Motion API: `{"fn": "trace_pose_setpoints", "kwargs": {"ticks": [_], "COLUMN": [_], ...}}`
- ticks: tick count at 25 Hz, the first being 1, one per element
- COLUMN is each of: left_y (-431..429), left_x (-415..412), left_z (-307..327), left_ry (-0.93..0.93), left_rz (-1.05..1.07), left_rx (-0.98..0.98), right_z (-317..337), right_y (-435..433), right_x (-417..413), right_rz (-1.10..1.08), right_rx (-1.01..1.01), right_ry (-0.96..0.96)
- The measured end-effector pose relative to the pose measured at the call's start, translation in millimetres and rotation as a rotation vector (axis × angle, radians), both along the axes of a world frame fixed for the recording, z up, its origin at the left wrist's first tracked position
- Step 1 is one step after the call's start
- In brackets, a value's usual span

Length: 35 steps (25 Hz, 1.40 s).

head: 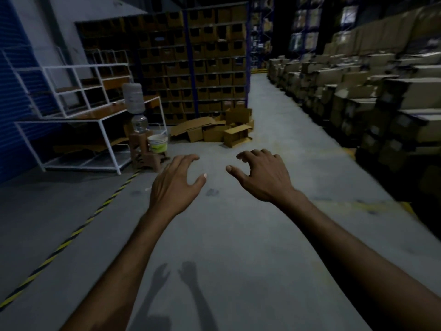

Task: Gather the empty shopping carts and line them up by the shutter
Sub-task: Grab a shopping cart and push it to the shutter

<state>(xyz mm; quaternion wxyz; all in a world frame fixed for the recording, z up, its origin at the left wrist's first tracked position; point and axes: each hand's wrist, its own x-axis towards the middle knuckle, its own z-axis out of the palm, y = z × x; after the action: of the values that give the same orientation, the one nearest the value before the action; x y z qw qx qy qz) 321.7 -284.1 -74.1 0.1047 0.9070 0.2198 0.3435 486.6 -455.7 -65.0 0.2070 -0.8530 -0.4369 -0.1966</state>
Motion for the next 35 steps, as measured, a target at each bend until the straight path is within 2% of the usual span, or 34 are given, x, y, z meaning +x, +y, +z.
{"fn": "trace_pose_setpoints", "kwargs": {"ticks": [6,12,20,28,35], "left_y": [-23,-49,-131,-253,-405], "left_x": [34,69,116,154,173], "left_z": [3,3,-20,-37,-45], "left_ry": [-0.005,0.015,0.023,0.005,0.023], "left_rz": [-0.151,-0.319,-0.642,-0.972,-1.168], "left_rx": [0.005,0.007,0.003,0.02,-0.031], "right_z": [-6,0,-19,-43,-57], "right_y": [-44,-90,-182,-305,-443], "right_x": [2,-16,-37,-64,-88], "right_rz": [-0.168,-0.328,-0.582,-0.866,-1.061], "right_rx": [0.037,0.113,0.219,0.275,0.28], "right_ry": [0.027,-0.026,0.04,0.034,0.043]}}
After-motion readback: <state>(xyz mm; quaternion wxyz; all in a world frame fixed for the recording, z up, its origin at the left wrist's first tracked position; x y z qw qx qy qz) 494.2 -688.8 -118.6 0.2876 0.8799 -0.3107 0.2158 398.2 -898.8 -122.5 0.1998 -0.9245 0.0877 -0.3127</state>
